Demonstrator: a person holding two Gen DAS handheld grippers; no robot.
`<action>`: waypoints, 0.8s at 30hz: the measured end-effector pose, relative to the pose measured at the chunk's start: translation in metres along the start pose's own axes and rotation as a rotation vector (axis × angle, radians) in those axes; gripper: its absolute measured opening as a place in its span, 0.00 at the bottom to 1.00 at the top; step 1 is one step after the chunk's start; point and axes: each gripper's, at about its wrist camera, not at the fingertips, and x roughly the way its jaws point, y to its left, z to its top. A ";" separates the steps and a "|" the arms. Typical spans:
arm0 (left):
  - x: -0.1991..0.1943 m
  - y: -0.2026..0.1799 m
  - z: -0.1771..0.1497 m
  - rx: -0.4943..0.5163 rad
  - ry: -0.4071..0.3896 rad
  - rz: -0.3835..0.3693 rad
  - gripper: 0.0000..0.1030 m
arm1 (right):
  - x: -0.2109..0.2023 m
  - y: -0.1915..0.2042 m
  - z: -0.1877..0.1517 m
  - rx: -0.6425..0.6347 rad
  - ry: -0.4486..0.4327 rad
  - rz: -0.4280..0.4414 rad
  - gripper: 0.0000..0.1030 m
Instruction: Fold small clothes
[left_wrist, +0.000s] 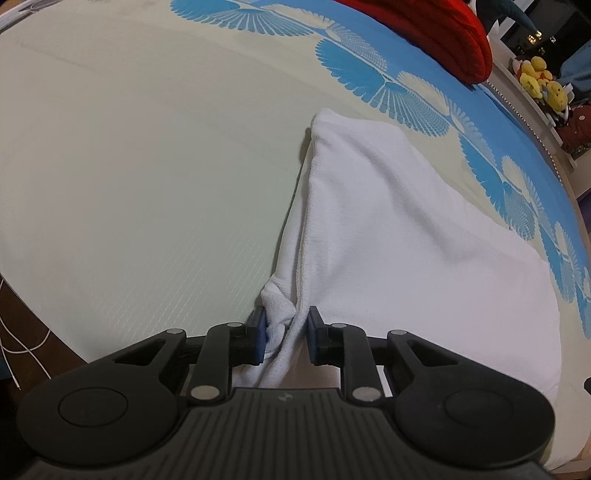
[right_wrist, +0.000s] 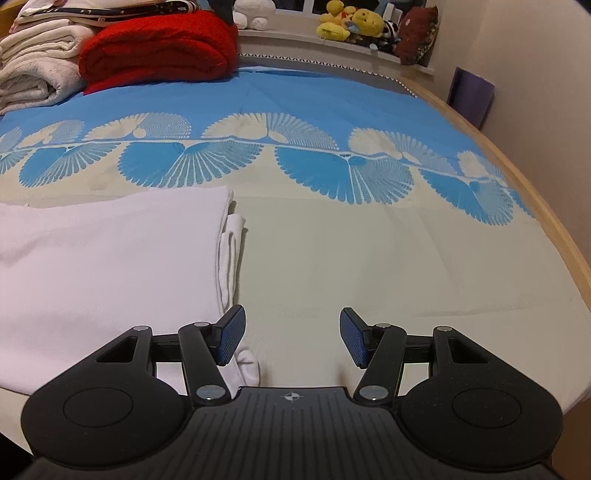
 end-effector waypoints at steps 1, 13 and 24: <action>0.000 -0.001 0.000 0.002 0.000 0.003 0.23 | 0.000 0.000 0.000 -0.003 -0.003 -0.001 0.57; 0.001 -0.011 0.000 0.028 -0.011 0.049 0.23 | -0.034 -0.031 0.045 -0.093 -0.220 -0.022 0.57; -0.030 -0.081 -0.005 0.114 -0.130 0.149 0.15 | -0.026 -0.077 0.041 0.113 -0.241 -0.023 0.56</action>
